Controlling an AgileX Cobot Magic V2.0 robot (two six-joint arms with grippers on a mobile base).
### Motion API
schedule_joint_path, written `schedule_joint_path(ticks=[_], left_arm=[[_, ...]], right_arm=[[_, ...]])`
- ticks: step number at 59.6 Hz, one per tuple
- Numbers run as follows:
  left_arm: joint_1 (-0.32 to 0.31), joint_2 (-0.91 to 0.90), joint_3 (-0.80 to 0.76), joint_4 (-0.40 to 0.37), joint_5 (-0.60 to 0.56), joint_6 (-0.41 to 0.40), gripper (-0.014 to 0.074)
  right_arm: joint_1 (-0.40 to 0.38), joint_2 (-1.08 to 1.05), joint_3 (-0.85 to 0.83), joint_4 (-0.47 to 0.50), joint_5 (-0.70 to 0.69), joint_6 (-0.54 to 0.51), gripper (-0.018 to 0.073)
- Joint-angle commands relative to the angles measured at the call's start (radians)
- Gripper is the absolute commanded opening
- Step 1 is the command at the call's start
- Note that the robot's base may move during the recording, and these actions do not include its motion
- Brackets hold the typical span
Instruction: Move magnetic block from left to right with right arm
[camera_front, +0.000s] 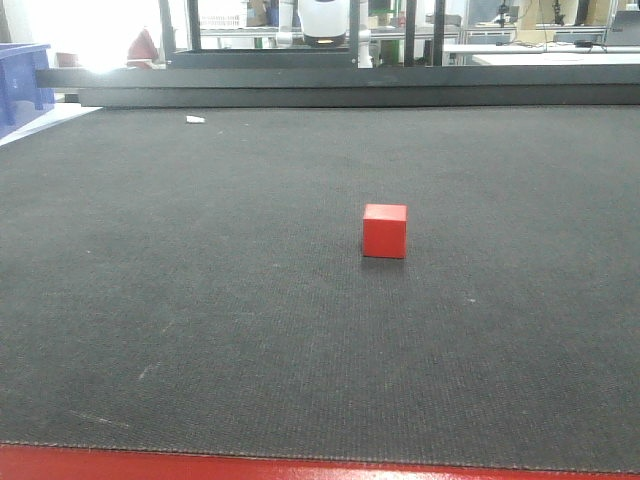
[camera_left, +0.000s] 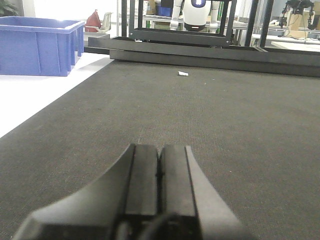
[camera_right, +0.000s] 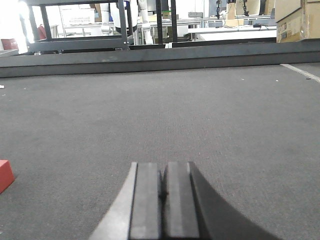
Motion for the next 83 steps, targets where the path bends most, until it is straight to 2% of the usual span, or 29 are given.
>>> schedule_joint_path(ticks=[1,43,60,71,74,83], left_arm=[[-0.007,-0.013,0.010,0.000,-0.090,-0.004,-0.0116],[-0.007,-0.013,0.010,0.000,-0.090,-0.004,-0.0116],[-0.007,-0.013,0.010,0.000,-0.090,-0.004,-0.0116],[-0.007,-0.013,0.010,0.000,-0.090,-0.004,-0.0116],[-0.007,-0.013,0.010,0.000,-0.090,-0.004,-0.0116],[-0.007,-0.013,0.010,0.000,-0.090,-0.004,-0.0116]], right_arm=[[0.002,-0.020,-0.006,-0.001,-0.087,-0.009,0.0048],[0.002,-0.020,-0.006,-0.001,-0.090,-0.009,0.0048],[0.002,-0.020,-0.014,-0.001,-0.185,-0.009,0.0048],[0.002,-0.007,-0.178,-0.001,-0.088,-0.009,0.0048],[0.002,0.021,-0.255,-0.001,-0.037,-0.009,0.0048],[0.004,0.160,-0.408,-0.001,0.003,-0.009,0.0066]])
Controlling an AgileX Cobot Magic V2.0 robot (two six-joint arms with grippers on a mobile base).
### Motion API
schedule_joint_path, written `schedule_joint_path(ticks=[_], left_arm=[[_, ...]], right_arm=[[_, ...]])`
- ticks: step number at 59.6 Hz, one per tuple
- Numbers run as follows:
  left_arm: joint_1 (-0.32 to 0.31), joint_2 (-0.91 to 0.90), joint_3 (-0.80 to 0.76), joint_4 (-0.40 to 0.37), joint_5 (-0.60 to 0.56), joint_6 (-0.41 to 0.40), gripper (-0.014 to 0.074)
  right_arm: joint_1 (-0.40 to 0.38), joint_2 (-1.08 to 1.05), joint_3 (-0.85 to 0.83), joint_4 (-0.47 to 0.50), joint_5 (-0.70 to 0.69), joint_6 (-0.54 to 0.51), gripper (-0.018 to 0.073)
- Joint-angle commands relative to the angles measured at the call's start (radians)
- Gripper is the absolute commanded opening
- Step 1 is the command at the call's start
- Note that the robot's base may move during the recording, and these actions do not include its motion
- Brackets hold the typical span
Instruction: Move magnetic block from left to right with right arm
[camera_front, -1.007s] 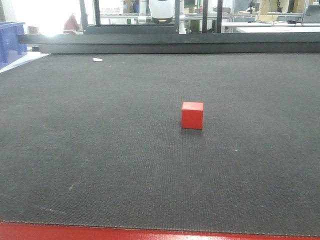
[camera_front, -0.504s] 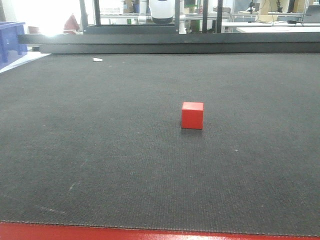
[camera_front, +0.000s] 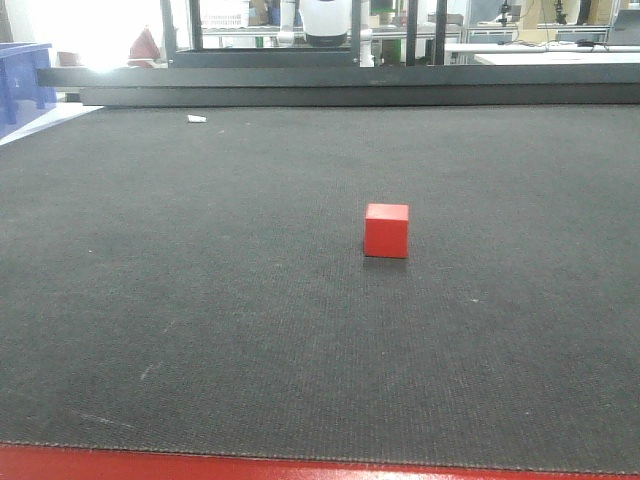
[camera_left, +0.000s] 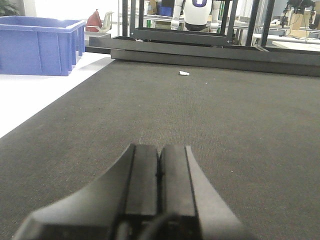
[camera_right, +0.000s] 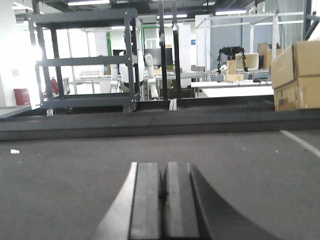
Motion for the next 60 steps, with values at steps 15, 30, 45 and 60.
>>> schedule_joint_path(ticks=[15,30,45,60], left_arm=[[-0.007,-0.013,0.010,0.000,-0.090,-0.004,-0.0116],[-0.007,-0.013,0.010,0.000,-0.090,-0.004,-0.0116],[-0.007,-0.013,0.010,0.000,-0.090,-0.004,-0.0116],[-0.007,-0.013,0.010,0.000,-0.090,-0.004,-0.0116]], right_arm=[[0.095,0.341,-0.231,-0.001,-0.036,-0.009,0.0479],[0.241,0.621,-0.428,-0.001,0.154,0.000,0.0580],[0.440,0.978,-0.702,-0.039,0.400,0.177,0.0580],[0.605,1.300,-0.988,-0.181,0.604,0.510,0.0580]])
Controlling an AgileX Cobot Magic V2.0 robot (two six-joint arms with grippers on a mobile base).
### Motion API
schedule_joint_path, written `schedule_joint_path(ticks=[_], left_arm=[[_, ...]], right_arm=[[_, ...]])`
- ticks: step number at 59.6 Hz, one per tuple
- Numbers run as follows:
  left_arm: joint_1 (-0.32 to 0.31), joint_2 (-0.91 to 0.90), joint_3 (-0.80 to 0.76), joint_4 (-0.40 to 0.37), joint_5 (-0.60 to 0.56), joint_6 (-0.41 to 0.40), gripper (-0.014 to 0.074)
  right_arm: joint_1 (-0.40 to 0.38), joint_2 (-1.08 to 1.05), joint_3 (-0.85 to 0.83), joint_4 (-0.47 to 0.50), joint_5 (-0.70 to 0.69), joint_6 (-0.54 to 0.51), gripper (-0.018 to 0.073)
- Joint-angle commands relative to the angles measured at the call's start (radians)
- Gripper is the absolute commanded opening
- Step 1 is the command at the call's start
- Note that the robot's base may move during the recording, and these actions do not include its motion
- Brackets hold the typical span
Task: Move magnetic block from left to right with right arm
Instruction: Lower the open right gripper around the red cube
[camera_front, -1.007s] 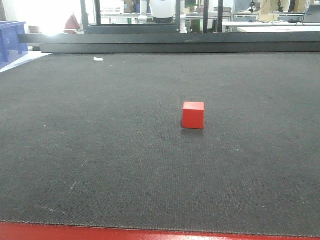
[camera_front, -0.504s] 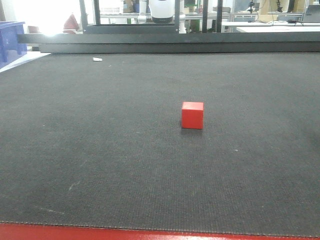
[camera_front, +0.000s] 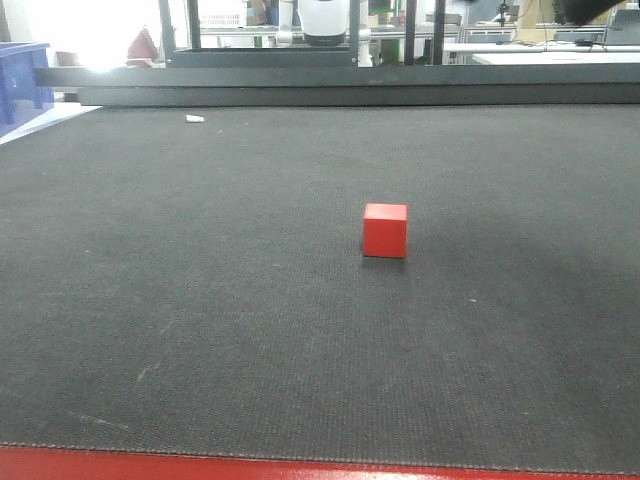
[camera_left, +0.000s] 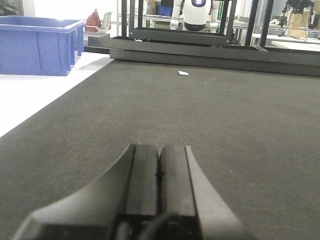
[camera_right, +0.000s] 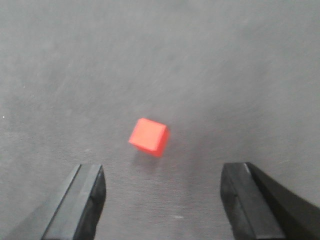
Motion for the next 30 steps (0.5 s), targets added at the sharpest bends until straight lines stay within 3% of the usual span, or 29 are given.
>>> schedule_joint_path(ticks=[1,12,30], left_arm=[[-0.007,-0.013,0.010,0.000,-0.090,-0.004,-0.0116],[-0.007,-0.013,0.010,0.000,-0.090,-0.004,-0.0116],[-0.007,-0.013,0.010,0.000,-0.090,-0.004,-0.0116]], right_arm=[[0.039,0.079,-0.127,-0.082,0.030,0.126,0.0580],[0.095,0.283,-0.307,-0.154,0.194,0.247,0.0580],[0.112,0.518,-0.478,-0.160,0.313,0.298,0.0580]])
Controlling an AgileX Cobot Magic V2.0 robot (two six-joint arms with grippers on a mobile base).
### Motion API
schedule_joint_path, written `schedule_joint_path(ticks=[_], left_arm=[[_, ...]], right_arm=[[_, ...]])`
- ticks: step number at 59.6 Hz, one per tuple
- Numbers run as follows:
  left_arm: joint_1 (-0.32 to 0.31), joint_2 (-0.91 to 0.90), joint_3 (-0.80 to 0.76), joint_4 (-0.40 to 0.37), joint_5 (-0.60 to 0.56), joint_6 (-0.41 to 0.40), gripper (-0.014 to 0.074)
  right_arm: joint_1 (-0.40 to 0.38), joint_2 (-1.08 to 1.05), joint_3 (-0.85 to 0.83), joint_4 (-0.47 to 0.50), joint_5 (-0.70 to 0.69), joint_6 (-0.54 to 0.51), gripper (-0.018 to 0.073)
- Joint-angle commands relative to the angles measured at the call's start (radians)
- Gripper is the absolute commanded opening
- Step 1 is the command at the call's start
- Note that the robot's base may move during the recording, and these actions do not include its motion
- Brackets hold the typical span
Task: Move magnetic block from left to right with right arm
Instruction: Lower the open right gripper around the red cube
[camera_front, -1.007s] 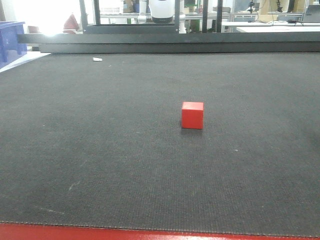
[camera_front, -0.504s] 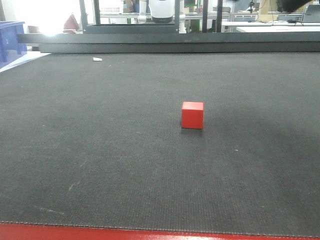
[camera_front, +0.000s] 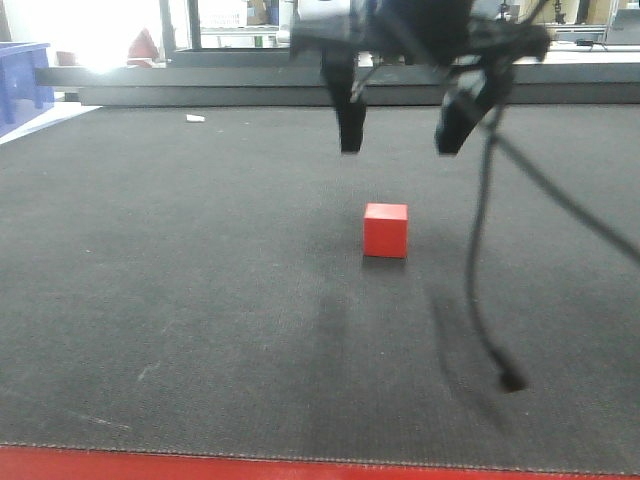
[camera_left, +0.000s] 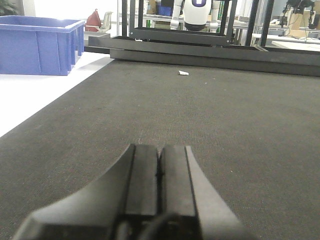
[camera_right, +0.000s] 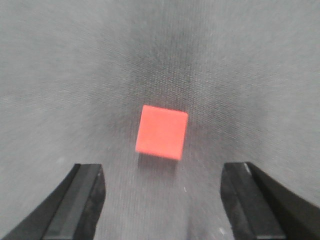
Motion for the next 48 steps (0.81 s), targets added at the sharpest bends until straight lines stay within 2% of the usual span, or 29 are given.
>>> schedule_joint_path(ticks=[1,8,39,43,48], left_arm=[[-0.007,-0.013,0.010,0.000,-0.090,-0.004,-0.0116],[-0.007,-0.013,0.010,0.000,-0.090,-0.004,-0.0116],[-0.007,-0.013,0.010,0.000,-0.090,-0.004,-0.0116],[-0.007,-0.013,0.010,0.000,-0.090,-0.004,-0.0116],[-0.007,-0.013,0.010,0.000,-0.090,-0.004,-0.0116]], right_arm=[[-0.001,0.000,-0.069,-0.035,0.007,0.030,0.0580],[-0.011,0.041,-0.088,-0.035,0.003,0.062,0.0580],[-0.038,0.144,-0.088,0.003,-0.078,0.062,0.0575],[-0.038,0.152,-0.088,0.004,-0.080,0.062,0.0539],[-0.038,0.157,-0.088,0.004,-0.079,0.062,0.0445]])
